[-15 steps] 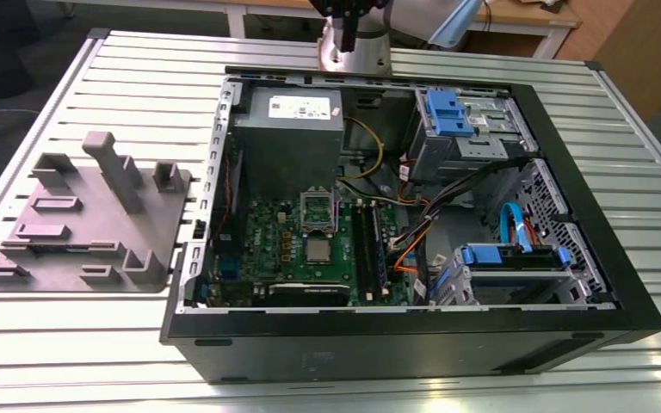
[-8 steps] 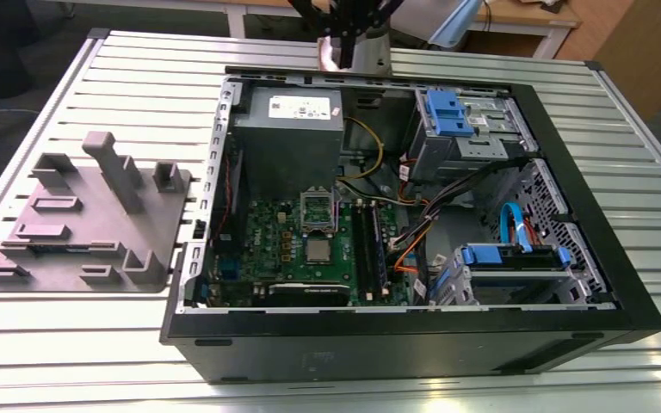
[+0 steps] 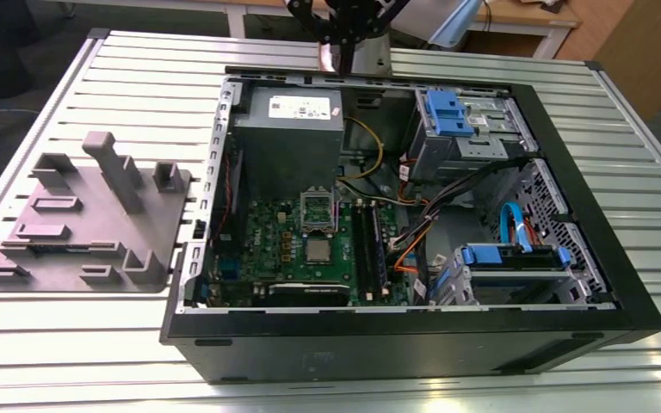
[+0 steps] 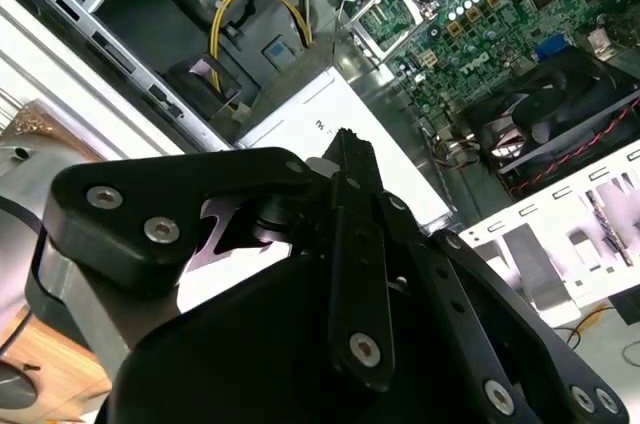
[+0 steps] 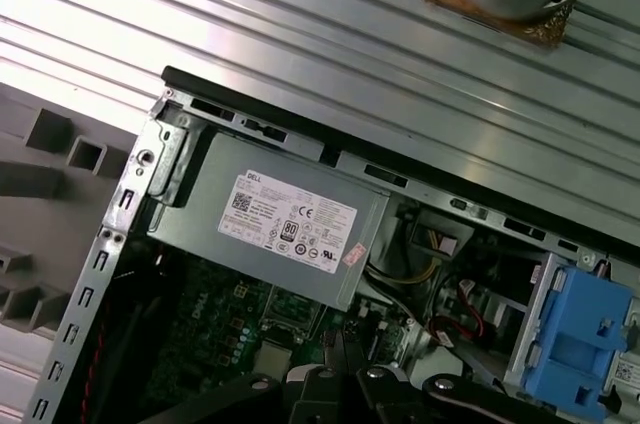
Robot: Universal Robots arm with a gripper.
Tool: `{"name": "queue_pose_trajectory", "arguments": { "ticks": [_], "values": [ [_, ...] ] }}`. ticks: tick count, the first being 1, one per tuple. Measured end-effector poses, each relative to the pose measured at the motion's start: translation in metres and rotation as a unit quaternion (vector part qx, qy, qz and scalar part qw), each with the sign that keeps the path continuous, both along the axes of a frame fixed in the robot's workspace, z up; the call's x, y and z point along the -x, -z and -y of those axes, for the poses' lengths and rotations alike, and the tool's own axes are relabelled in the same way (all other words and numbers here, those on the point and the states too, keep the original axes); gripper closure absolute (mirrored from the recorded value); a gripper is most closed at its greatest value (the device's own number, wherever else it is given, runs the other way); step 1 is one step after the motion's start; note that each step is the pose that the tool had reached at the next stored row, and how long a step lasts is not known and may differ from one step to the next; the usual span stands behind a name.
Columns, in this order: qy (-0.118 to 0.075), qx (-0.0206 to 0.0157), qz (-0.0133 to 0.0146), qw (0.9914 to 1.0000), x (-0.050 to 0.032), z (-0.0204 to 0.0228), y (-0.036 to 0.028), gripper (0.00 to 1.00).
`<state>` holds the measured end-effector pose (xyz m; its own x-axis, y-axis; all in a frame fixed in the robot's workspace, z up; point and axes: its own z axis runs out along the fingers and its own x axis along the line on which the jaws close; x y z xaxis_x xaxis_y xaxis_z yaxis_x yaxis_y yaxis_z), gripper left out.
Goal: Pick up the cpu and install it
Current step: 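Close the cpu cover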
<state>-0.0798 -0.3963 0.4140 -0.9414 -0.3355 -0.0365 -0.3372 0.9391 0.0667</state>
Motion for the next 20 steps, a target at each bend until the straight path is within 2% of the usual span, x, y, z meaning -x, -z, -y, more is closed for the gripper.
{"name": "queue_pose_trajectory", "arguments": {
  "ticks": [3, 13, 20],
  "values": [
    [0.0, 0.0001, 0.0, 1.0, -0.0006, 0.0041, 0.002, 0.89],
    [0.0, 0.0003, 0.0, 1.0, -0.0024, 0.0222, 0.0081, 0.89],
    [0.0, 0.0003, 0.0, 1.0, -0.0033, 0.0321, 0.0174, 0.89]
  ]
}}
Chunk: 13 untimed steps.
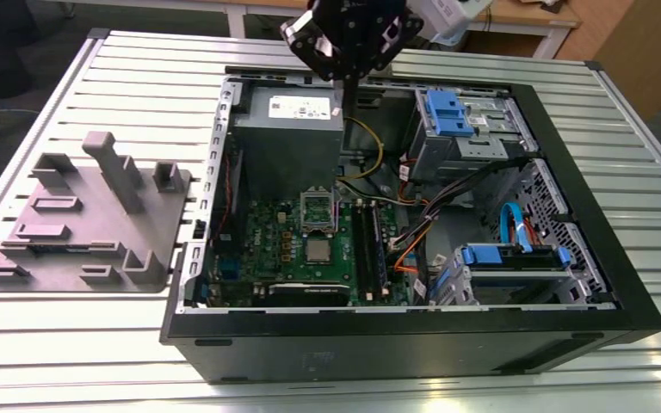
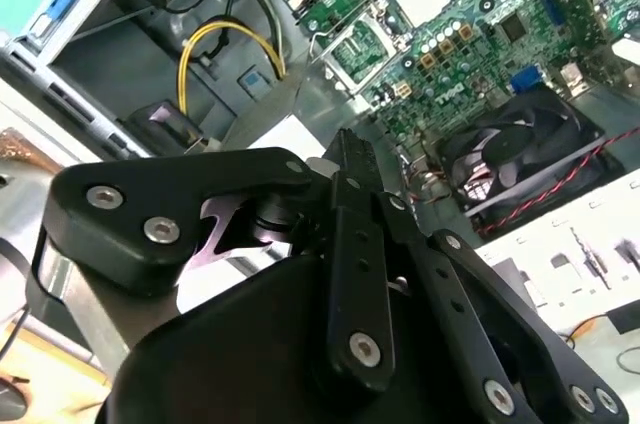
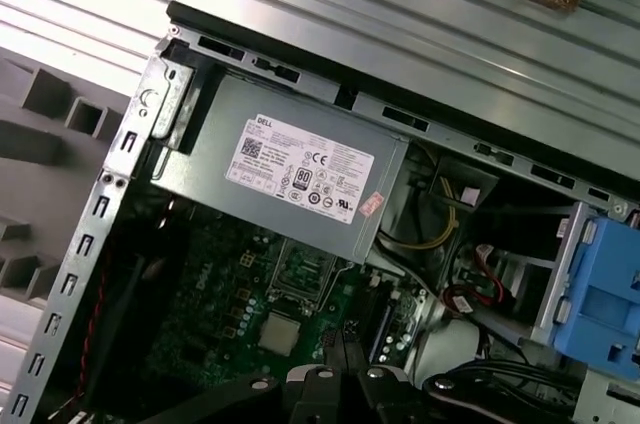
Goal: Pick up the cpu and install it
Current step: 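Close the cpu cover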
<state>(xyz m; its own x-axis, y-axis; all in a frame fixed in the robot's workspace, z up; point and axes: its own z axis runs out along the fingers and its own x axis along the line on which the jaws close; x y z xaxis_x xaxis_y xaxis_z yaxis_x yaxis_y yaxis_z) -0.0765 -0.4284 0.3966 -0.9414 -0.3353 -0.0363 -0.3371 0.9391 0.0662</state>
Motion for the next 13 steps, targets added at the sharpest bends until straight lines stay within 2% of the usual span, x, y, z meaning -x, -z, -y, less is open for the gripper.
{"name": "queue_pose_trajectory", "arguments": {
  "ticks": [6, 13],
  "values": [
    [0.0, 0.0, 0.0, 1.0, -0.001, 0.0104, 0.0067, 0.89],
    [0.0, 0.0, 0.0, 1.0, -0.001, 0.0104, 0.008, 0.89]
  ]
}}
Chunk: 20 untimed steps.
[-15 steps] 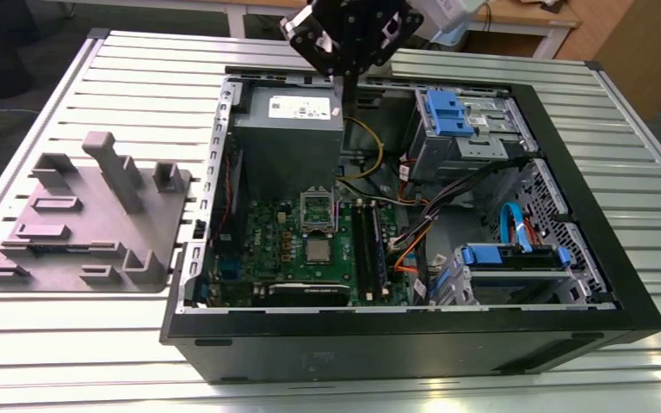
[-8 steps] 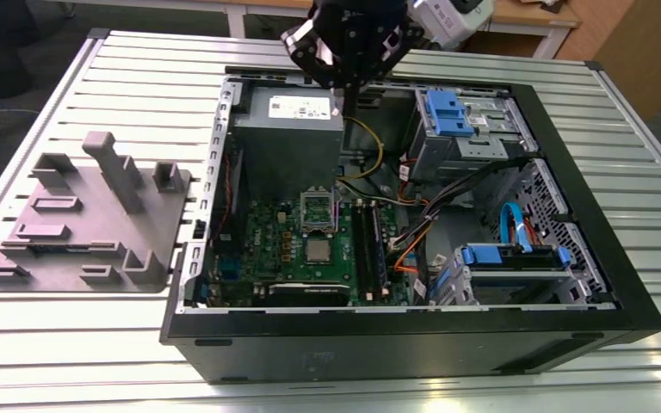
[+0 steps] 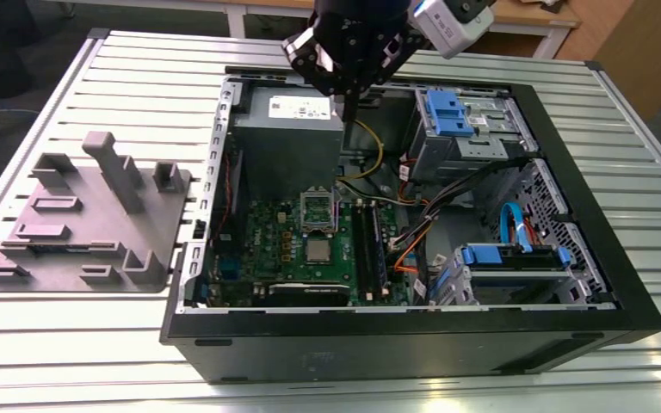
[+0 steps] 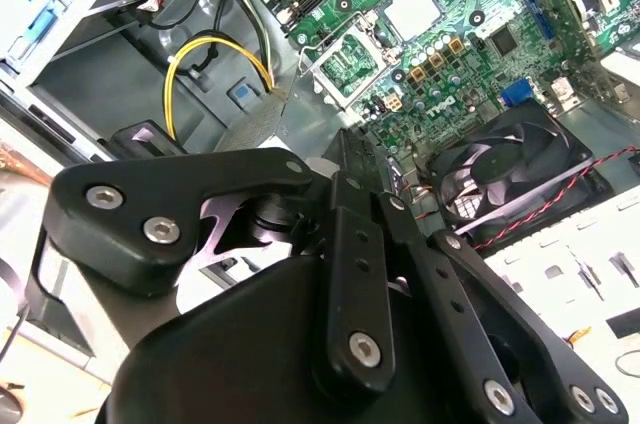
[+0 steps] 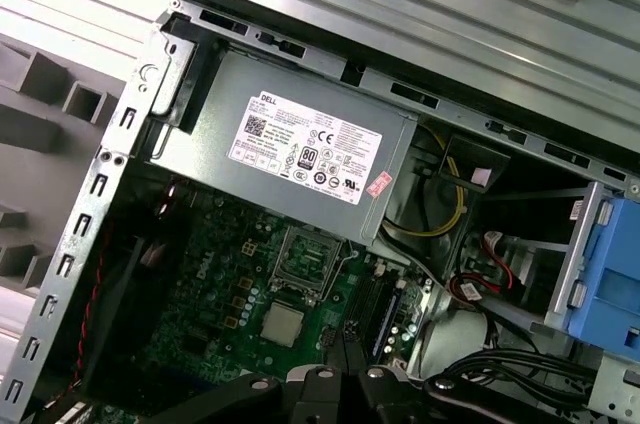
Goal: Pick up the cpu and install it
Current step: 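Close the cpu cover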
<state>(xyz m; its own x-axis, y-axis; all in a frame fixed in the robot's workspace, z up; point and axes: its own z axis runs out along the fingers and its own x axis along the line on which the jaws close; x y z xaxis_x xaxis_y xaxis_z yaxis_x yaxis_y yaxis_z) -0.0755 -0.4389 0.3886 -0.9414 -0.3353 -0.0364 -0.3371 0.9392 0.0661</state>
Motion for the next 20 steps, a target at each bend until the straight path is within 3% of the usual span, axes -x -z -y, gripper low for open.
{"name": "queue_pose_trajectory", "arguments": {
  "ticks": [20],
  "values": [
    [0.0, 0.0, 0.0, 1.0, 0.0, 0.0, 0.0038, 0.89]
  ]
}}
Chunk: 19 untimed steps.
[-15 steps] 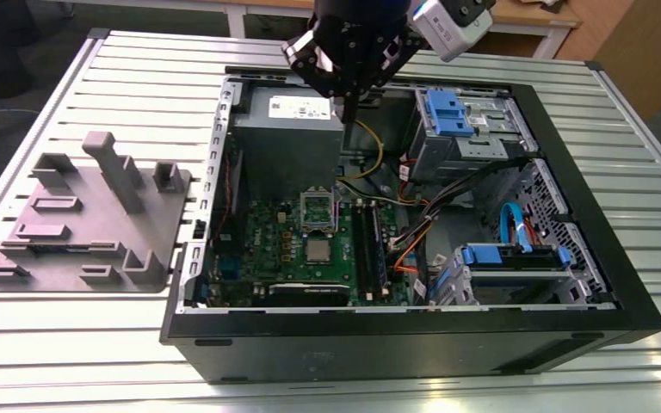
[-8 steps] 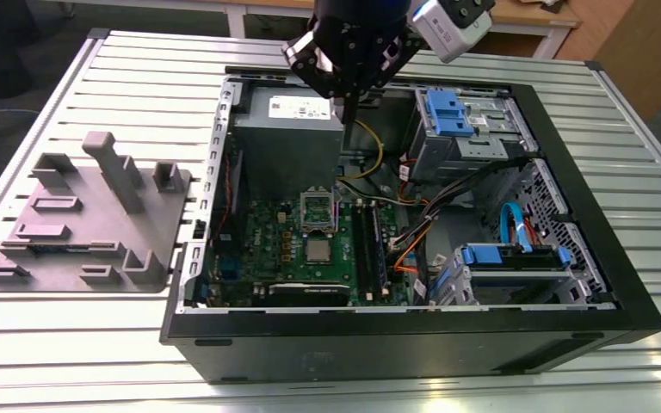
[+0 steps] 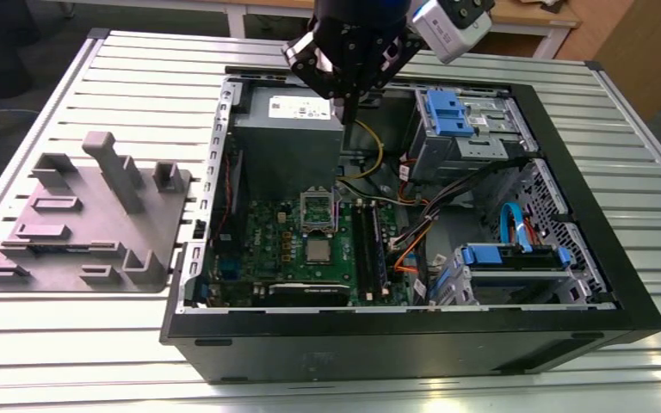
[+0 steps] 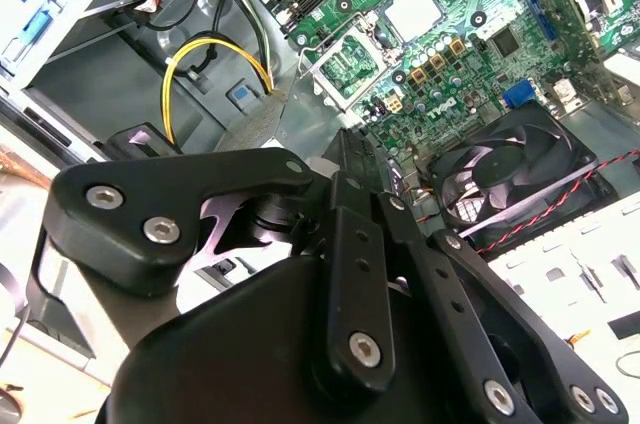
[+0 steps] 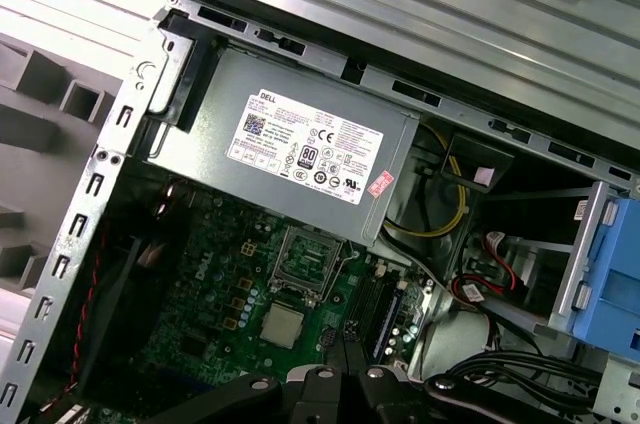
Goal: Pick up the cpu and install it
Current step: 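Close the cpu cover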
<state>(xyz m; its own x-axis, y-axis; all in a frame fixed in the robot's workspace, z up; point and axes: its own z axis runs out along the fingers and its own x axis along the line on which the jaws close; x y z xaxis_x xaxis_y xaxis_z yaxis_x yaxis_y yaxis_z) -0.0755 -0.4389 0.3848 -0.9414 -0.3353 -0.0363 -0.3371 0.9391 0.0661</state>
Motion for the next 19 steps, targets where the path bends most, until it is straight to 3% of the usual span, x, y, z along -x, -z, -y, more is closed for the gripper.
{"name": "queue_pose_trajectory", "arguments": {
  "ticks": [19],
  "values": [
    [0.0, 0.0, 0.0, 1.0, 0.0, 0.0008, 0.0035, 0.89]
  ]
}}
